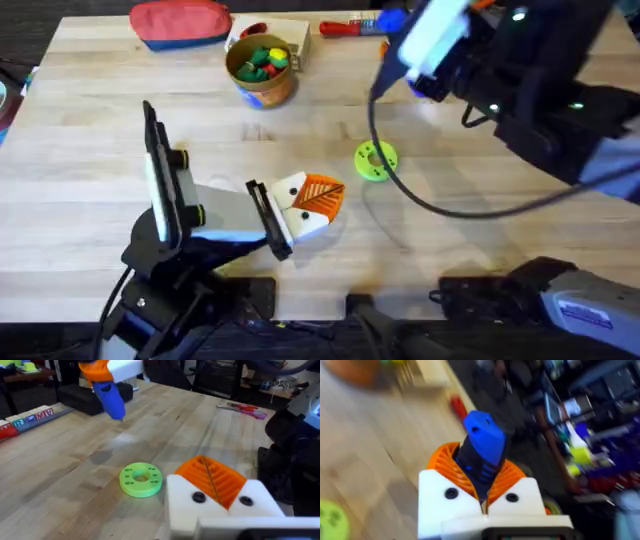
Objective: Pick up the gripper from the table and insert it into the empty holder that is missing its gripper. Then pick up a screw, insert it into the mounting hole, and use the screwdriver to tighten it. Finally, clean up the table by picking up the vegetable and placing it into the bucket.
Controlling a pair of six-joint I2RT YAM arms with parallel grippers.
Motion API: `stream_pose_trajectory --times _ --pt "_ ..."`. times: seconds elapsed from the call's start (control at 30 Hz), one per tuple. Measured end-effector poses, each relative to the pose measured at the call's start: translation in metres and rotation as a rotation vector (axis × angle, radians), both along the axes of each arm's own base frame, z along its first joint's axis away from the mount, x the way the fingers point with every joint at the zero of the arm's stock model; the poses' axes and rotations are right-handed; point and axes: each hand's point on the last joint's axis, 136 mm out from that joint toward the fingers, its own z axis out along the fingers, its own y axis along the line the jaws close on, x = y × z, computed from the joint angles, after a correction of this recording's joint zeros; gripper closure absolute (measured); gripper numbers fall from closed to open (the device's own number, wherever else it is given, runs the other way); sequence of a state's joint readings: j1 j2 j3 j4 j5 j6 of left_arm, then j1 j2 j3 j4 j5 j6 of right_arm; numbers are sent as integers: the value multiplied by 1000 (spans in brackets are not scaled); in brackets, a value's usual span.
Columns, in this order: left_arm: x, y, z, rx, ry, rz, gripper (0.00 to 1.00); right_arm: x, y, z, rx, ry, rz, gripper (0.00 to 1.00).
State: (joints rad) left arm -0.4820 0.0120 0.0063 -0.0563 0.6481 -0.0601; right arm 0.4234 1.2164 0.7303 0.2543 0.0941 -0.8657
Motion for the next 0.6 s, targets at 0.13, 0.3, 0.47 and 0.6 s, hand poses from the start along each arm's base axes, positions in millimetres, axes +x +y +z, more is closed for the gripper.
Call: stream_pose_trajectory --times 0.13,0.3,0.47,0.6 --pt "0 0 0 0 0 2 996 10 -27 -59 -313 96 -69 996" --pt "0 0 0 0 0 2 996 15 -38 -115 -519 198 -58 996" --pt "0 0 0 0 0 2 996 16 -40 -138 -579 240 -44 996" --pt "0 0 0 0 0 2 996 14 -42 -156 -613 280 -34 994"
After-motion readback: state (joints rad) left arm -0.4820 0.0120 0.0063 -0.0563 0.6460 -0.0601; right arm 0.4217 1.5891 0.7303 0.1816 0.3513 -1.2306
